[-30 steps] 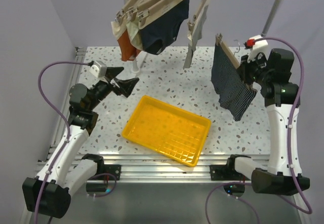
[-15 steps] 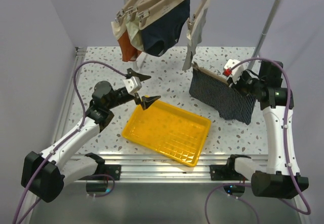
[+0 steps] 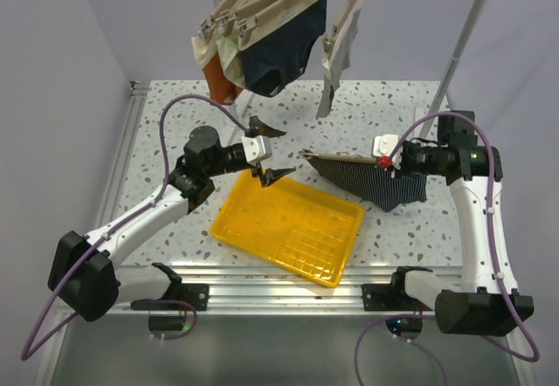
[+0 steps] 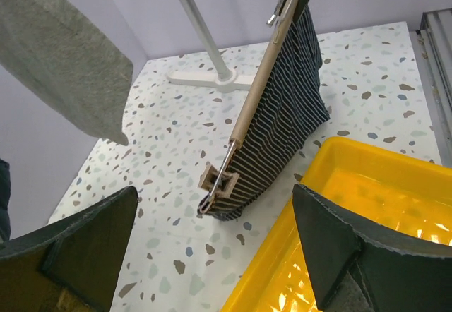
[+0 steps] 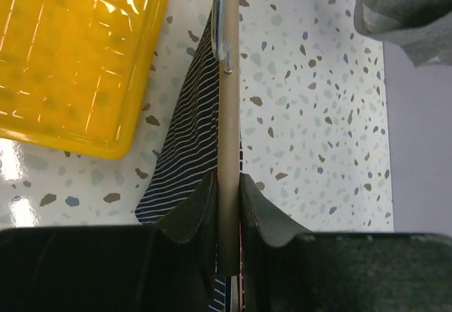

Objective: Remove the underwear clipped to the hanger
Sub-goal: Remove the underwear from the hanger.

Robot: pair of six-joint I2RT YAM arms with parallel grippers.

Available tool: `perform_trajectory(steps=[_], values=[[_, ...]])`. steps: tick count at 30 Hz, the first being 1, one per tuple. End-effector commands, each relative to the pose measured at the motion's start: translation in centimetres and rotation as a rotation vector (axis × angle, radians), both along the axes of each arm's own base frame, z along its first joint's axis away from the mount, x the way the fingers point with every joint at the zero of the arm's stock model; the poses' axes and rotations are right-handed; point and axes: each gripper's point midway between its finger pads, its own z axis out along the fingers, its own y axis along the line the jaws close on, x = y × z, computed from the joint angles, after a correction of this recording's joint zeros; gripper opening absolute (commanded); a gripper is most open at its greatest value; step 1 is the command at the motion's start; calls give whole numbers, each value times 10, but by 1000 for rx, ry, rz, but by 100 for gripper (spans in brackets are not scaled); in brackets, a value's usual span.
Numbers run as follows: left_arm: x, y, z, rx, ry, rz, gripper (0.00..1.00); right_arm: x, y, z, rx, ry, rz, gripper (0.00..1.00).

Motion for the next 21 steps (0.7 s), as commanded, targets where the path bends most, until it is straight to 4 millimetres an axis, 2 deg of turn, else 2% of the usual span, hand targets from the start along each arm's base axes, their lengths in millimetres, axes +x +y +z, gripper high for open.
perform_trajectory(steps=[1, 5, 9, 13, 18, 21], values=[[-8, -16, 11, 23, -53, -87, 94, -5, 20, 21, 43, -101, 107, 0], [-13, -25, -3, 55, -20, -125, 91, -5, 28, 22, 47, -108, 126, 0], [-7, -30, -14, 87, 4, -105, 84, -5, 28, 23, 45, -117, 129, 0], [2, -32, -17, 112, -6, -71, 79, -5, 29, 23, 46, -123, 131, 0], [12, -38, -23, 149, 2, -47, 67, -5, 29, 24, 50, -124, 132, 0], [13, -42, -26, 162, 3, -47, 66, -4, 30, 25, 53, -129, 129, 0]])
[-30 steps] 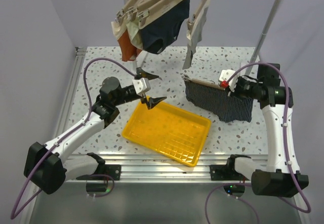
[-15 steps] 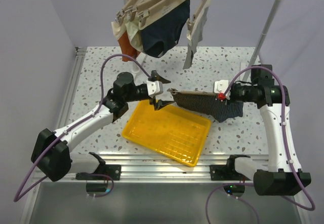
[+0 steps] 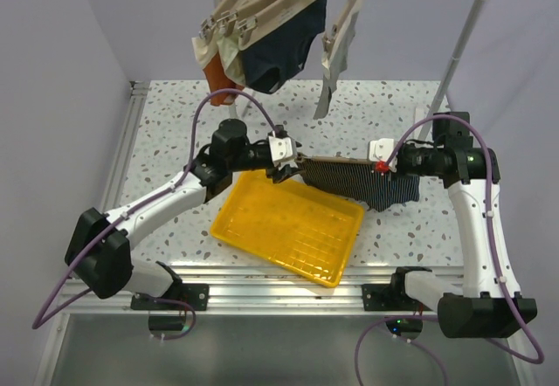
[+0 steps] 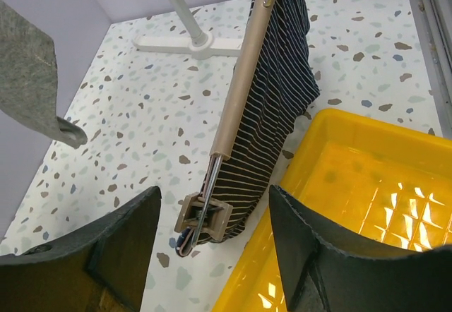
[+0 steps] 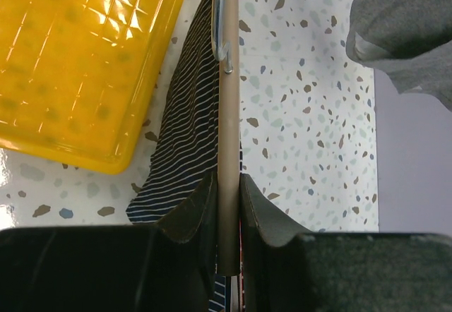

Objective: Remove the underwear clipped to the hanger
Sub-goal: Remove the underwear from the hanger.

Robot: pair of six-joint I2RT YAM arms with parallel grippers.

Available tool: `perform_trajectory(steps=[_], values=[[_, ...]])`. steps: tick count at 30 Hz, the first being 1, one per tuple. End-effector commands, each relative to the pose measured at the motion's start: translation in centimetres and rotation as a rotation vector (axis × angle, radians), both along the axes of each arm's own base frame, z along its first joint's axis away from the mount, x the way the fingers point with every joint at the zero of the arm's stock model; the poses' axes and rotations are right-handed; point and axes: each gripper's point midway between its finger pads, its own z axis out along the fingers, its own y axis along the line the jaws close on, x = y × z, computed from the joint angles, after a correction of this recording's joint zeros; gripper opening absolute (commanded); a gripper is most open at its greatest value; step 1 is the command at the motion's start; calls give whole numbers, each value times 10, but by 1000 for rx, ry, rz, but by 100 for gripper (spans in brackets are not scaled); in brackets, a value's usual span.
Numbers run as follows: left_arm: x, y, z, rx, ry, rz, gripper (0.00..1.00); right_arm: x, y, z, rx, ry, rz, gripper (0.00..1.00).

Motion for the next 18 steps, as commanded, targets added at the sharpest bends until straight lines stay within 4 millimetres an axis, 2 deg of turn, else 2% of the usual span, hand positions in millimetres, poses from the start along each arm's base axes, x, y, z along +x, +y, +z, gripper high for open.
perform_trajectory(steps=[1, 7, 10, 13, 15, 16, 17, 18], values=[[6, -6, 12, 8, -56, 4, 66, 1, 10, 19, 43, -85, 46, 0], [7, -7, 4, 29, -52, 7, 63, 0, 10, 20, 48, -86, 40, 0], [9, -6, 2, 40, -55, 16, 56, 0, 11, 21, 51, -88, 41, 0], [14, -5, 3, 45, -66, 41, 42, 0, 11, 21, 55, -86, 43, 0], [16, -5, 5, 43, -75, 45, 20, -1, 12, 21, 57, -85, 42, 0], [16, -6, 6, 41, -77, 43, 4, -2, 12, 21, 57, -84, 42, 0], [17, -6, 7, 37, -75, 49, 0, -2, 11, 20, 56, -84, 41, 0], [16, -7, 7, 37, -75, 45, 0, -2, 11, 20, 56, -84, 41, 0]])
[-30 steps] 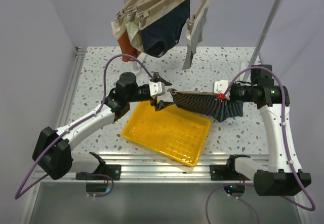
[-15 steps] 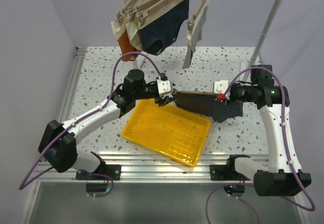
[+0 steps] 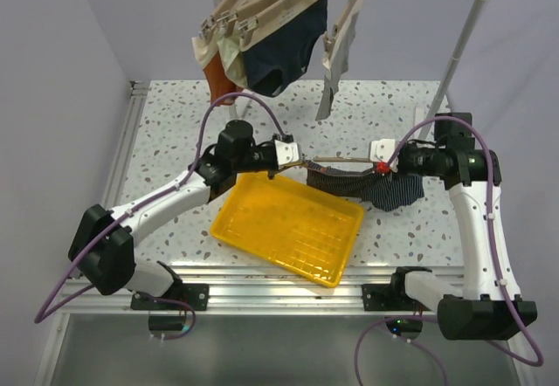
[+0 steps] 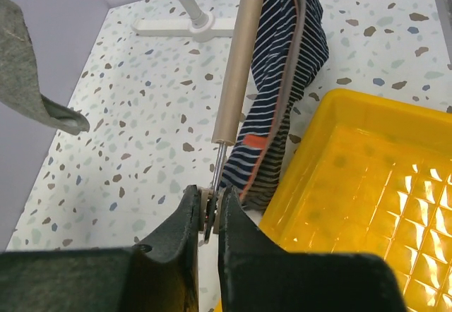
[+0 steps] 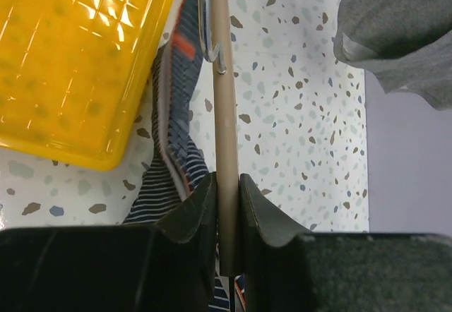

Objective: Remove the underwear clipped to the hanger
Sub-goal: Remove the underwear from the hanger.

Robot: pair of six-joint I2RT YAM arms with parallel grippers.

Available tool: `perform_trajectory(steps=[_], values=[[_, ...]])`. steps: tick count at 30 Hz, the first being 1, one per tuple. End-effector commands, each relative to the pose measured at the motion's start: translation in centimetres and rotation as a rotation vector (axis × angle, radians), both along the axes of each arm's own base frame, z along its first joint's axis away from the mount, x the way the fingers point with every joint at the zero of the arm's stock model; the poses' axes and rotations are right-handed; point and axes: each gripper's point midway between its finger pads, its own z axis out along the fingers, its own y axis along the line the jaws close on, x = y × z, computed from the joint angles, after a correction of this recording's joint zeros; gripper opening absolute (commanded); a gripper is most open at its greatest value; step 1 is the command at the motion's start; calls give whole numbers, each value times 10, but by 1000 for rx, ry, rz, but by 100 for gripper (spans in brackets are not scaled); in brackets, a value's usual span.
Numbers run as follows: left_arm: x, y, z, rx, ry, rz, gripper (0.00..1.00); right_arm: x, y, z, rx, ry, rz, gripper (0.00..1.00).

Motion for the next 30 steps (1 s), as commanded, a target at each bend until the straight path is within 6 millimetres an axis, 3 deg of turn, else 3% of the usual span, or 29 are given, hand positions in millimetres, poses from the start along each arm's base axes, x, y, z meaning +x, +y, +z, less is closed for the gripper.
perform_trajectory(steps=[1, 4, 5, 7, 9, 13, 20, 26, 30], values=[[8, -4, 23, -33, -48, 22, 0, -3, 12, 17, 58, -60, 44, 0], [9, -4, 26, -45, -46, 32, 0, -2, 11, 17, 57, -59, 35, 0], [10, -3, 31, -58, -47, 45, 37, -2, 11, 16, 56, -60, 32, 0], [9, 0, 45, -104, -58, 72, 83, -1, 9, 14, 52, -58, 25, 0], [6, 2, 56, -143, -78, 74, 100, 0, 9, 13, 50, -54, 20, 0], [-1, 2, 79, -182, -99, 48, 100, 0, 10, 9, 47, -42, 33, 0], [-6, -13, 97, -193, -98, 1, 97, -5, 20, 2, 18, -15, 102, 0], [-18, -40, 84, -109, -70, -78, 88, 2, 23, 4, 19, -17, 93, 0], [-26, -42, 59, -22, -35, -100, 85, 6, 21, 4, 7, -22, 75, 0]])
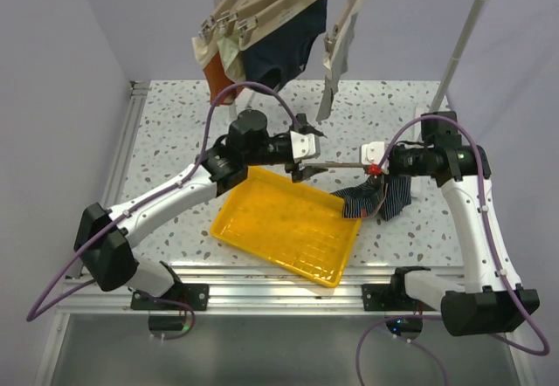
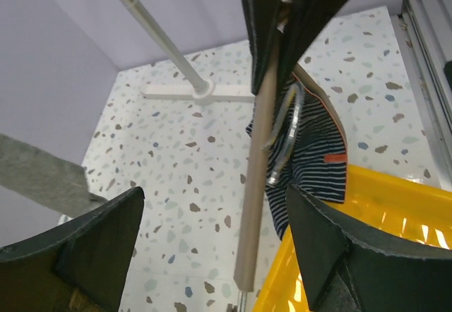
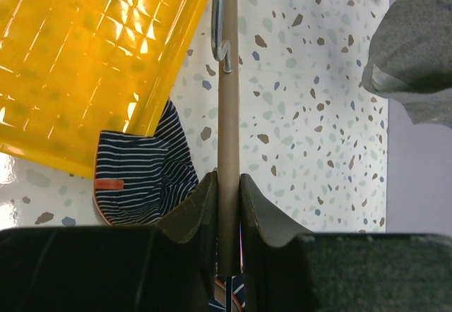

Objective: Remove the underwear clipped to the hanger
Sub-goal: Remove the underwear from the hanger.

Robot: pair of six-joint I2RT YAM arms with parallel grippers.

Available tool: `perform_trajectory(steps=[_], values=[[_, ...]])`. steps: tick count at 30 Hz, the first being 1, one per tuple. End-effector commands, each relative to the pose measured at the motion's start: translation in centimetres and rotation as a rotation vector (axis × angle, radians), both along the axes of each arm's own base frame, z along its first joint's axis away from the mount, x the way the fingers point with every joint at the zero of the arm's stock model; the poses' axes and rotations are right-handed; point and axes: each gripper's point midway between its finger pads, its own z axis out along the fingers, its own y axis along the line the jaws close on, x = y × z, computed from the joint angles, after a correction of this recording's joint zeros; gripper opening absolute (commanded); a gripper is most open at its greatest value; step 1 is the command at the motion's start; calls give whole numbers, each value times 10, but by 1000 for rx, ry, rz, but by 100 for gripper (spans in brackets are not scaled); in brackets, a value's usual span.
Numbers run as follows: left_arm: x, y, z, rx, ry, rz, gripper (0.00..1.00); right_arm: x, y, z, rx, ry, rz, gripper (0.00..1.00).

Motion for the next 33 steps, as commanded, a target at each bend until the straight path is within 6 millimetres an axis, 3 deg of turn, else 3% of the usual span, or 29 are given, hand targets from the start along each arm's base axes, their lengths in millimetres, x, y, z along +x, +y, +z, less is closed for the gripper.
perform_trajectory(steps=[1, 8, 12, 17, 20, 23, 24, 25, 28, 30, 31, 32, 33], values=[[-10, -2, -17, 83, 13, -42, 85, 8, 3, 17, 14, -66, 7, 0], [-9, 1, -38, 147, 7, -26, 79, 6, 7, 21, 36, -71, 16, 0], [-1, -1, -46, 168, 6, 2, 68, 3, 9, 22, 51, -68, 25, 0], [3, -6, -52, 193, -13, 16, 60, 2, 10, 22, 54, -66, 18, 0], [6, -8, -55, 211, -24, 30, 48, 2, 12, 23, 63, -61, 21, 0], [7, -10, -55, 220, -36, 37, 25, 1, 12, 23, 68, -58, 21, 0], [8, -10, -56, 223, -36, 38, 8, 1, 13, 23, 70, -57, 21, 0], [7, -11, -55, 221, -37, 39, 0, 0, 13, 22, 72, -53, 22, 0], [7, -10, -54, 216, -33, 49, 0, 0, 12, 20, 77, -50, 9, 0], [8, -8, -52, 202, -19, 73, 0, 5, 13, 24, 106, -48, -31, 11], [9, -6, -55, 205, -8, 86, 0, 8, 13, 24, 120, -41, -54, 23], [11, -4, -57, 203, 9, 113, 0, 13, 14, 34, 176, -40, -114, 43], [11, -2, -55, 195, 17, 127, 0, 18, 13, 36, 205, -29, -158, 51]])
